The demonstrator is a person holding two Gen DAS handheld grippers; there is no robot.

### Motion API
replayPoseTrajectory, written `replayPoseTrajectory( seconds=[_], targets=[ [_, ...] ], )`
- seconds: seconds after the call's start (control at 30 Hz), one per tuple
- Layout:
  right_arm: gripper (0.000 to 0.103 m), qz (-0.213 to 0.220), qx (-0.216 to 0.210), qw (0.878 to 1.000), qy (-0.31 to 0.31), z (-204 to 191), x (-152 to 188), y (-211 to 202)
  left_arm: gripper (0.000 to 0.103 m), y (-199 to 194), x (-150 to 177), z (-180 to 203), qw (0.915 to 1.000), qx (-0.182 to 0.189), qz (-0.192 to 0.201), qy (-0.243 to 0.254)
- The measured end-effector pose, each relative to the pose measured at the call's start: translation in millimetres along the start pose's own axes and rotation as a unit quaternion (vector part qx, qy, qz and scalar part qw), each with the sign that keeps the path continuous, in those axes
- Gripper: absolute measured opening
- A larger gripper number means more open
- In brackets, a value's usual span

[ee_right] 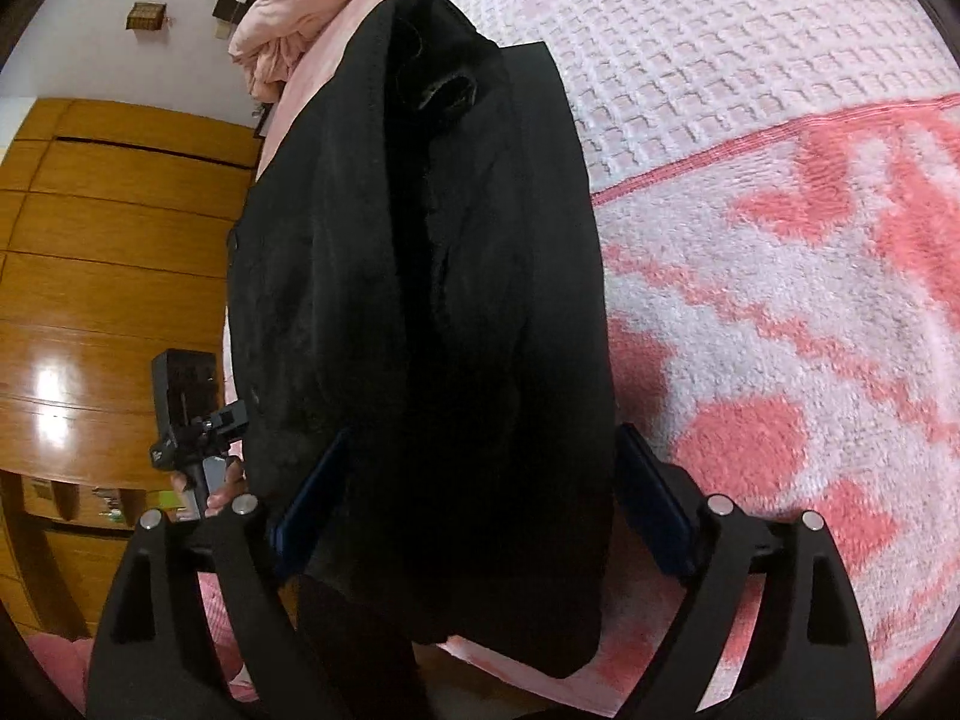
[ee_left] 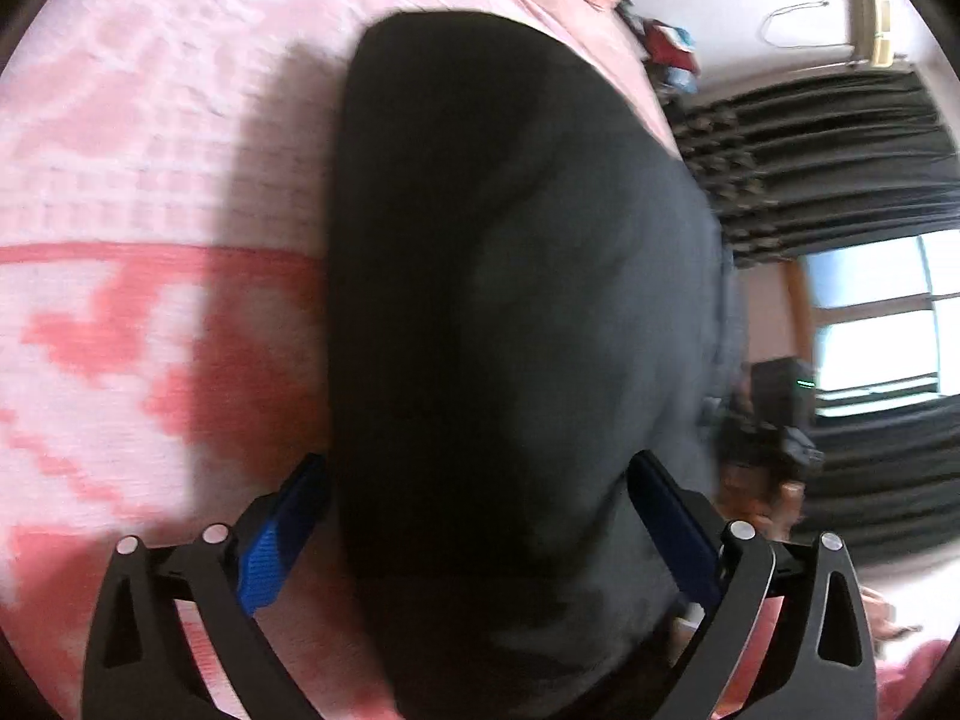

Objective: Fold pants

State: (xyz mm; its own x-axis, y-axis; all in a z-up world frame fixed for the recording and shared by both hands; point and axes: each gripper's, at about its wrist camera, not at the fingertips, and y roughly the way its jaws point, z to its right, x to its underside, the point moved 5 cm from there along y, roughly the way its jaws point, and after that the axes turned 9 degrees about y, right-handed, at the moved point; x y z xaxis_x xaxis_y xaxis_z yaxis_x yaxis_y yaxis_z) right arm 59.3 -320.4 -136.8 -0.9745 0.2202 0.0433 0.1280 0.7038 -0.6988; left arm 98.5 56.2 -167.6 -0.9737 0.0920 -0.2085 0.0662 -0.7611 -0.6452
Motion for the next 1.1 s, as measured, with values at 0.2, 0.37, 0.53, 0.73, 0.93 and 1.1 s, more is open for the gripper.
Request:
replayPoseTrajectory(
  seconds=[0.2,0.37,0.53,0.73,0.93,1.1],
  targets=[
    [0.088,-0.016,-0.019,1.000,-0.006,-5.0,-3.8,7.9,0.098,24.1,5.8,6.6,0.9994,0.008,-0.034,0.007],
    [0.070,-0.020,-0.056,0.998,0.000,-9.2,-11.0,11.2,0.087,20.8,4.3,16.9,0.9995,-0.026,-0.016,0.004],
    [0.043,0.007,-0.059,0.998,-0.028,-27.4,-1.0,1.0,0.048,1.1,9.1,24.8,0.9997,-0.020,0.011,-0.001],
    [0.037,0.053,-0.019,0.995,-0.084,-71.7,8.3,-21.4,0.034,-23.5,4.3,40.3,0.9975,-0.014,0.070,-0.003],
    [0.037,0.090,0.007,0.984,-0.153,-119.3,-16.3,-33.2,0.034,-56.3,-24.7,53.9,0.9915,-0.017,0.127,0.019],
    [0.037,0.105,0.003,0.980,-0.170,-141.7,-62.5,-26.9,0.034,-75.8,-64.2,54.3,0.9849,-0.038,0.164,0.042]
  ],
)
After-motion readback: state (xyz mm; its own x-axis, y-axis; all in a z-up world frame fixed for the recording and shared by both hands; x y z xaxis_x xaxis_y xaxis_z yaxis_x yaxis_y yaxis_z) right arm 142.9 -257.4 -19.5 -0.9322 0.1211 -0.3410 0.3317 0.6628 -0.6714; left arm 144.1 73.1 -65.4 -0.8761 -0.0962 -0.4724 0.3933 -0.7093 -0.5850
